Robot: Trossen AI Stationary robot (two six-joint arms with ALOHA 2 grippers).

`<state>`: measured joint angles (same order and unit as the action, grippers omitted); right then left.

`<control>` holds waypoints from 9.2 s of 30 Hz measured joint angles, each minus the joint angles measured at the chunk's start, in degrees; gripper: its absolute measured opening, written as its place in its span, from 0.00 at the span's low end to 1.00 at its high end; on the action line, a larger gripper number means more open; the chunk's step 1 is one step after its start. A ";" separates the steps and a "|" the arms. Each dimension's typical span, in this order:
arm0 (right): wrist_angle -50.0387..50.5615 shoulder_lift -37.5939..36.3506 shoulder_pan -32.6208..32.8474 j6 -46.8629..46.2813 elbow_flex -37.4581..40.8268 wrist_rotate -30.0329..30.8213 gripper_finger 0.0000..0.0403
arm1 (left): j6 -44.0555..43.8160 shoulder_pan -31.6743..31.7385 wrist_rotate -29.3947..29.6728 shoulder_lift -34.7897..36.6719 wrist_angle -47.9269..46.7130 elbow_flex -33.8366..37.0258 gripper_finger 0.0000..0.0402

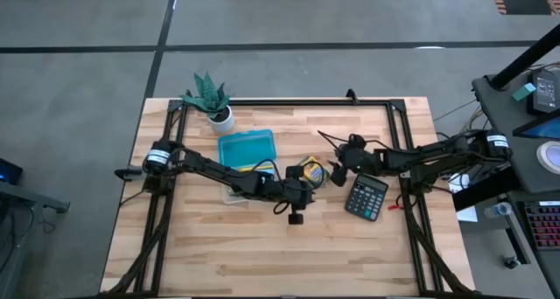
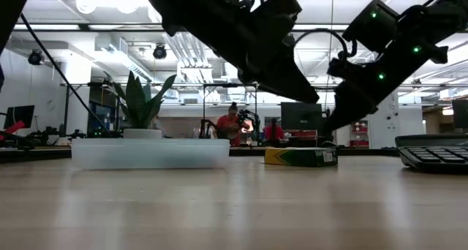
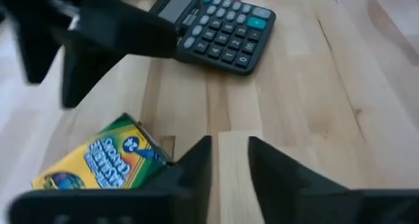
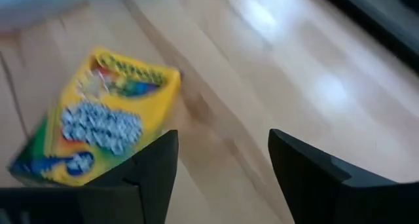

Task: Pack school essentials
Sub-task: Put the yellow crayon box into the blue supply box

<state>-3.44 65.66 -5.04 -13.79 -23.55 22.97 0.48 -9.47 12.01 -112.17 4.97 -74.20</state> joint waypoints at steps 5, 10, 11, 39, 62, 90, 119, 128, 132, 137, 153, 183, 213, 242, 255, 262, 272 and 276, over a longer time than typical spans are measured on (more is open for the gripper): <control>-3.74 -1.76 -0.98 4.40 -0.37 -0.04 0.56 | 1.50 -0.02 -0.04 -0.42 -1.36 -1.23 0.39; -3.74 -5.37 -3.76 3.91 -0.37 -2.80 0.56 | 1.89 -0.02 -0.04 -0.46 -0.95 -1.31 0.51; -3.68 -5.91 -4.46 3.41 -0.37 -4.14 0.56 | 1.80 -0.02 -0.03 -0.77 -0.92 -1.52 0.52; -2.99 10.16 -6.99 -0.35 -0.35 -19.86 0.55 | -3.14 -0.93 6.74 -5.49 -3.32 -6.88 0.52; 0.09 -3.26 -1.59 0.83 -1.40 -13.94 0.55 | -12.21 -1.12 6.14 -0.19 -15.11 -4.89 0.52; 9.14 -13.48 -1.72 7.94 -4.00 -7.95 0.20 | -15.25 17.49 0.22 -3.84 -11.19 -6.62 0.00; 9.19 -13.11 -1.72 8.82 -4.00 -7.95 0.16 | -15.37 17.65 4.67 -8.90 -4.96 -6.36 0.00; 9.19 -13.10 -1.72 8.88 -4.00 -7.95 0.16 | -16.73 17.34 3.08 -9.18 -4.83 -6.14 0.00; 9.18 -13.09 -1.72 8.72 -4.00 -7.95 0.16 | -16.79 17.33 3.12 -9.61 -4.99 -6.11 0.00; 9.20 -13.09 -1.72 8.61 -4.00 -7.95 0.16 | -16.82 17.33 3.48 -9.61 -4.58 -6.09 0.00; 9.20 -13.09 -1.72 8.84 -3.98 -7.95 0.15 | -16.58 15.33 -3.55 -9.61 -3.86 -6.44 0.00; 2.43 -1.05 -1.74 4.65 -3.98 -15.71 0.05 | -7.69 0.63 -6.46 -6.94 -4.98 -6.55 0.00; -1.69 16.53 -3.39 12.36 -9.54 -21.98 0.02 | -10.83 -0.40 2.73 -7.75 -9.10 -5.60 0.00; 10.56 4.65 1.52 8.23 -10.60 -30.33 0.02 | -10.34 -3.61 0.18 -3.97 -19.41 -5.44 0.00; 10.40 6.56 2.15 8.82 -9.66 -21.45 0.02 | -10.96 -3.26 4.61 -4.39 -19.36 -4.85 0.00; 9.55 11.03 2.04 9.24 -9.66 -21.45 0.02 | -11.38 -3.12 4.02 -4.09 -19.56 -4.85 0.00; 7.84 12.77 2.04 8.56 -9.76 -24.92 0.02 | -10.82 -3.49 -1.15 -4.85 -19.17 -4.83 0.00; 7.92 12.77 2.06 7.36 -10.32 -28.68 0.02 | -10.59 -3.39 6.13 -4.54 -19.24 -4.72 0.00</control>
<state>4.48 78.43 -2.98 -6.43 -33.87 -5.71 -10.11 -12.86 18.14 -116.70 -14.27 -78.91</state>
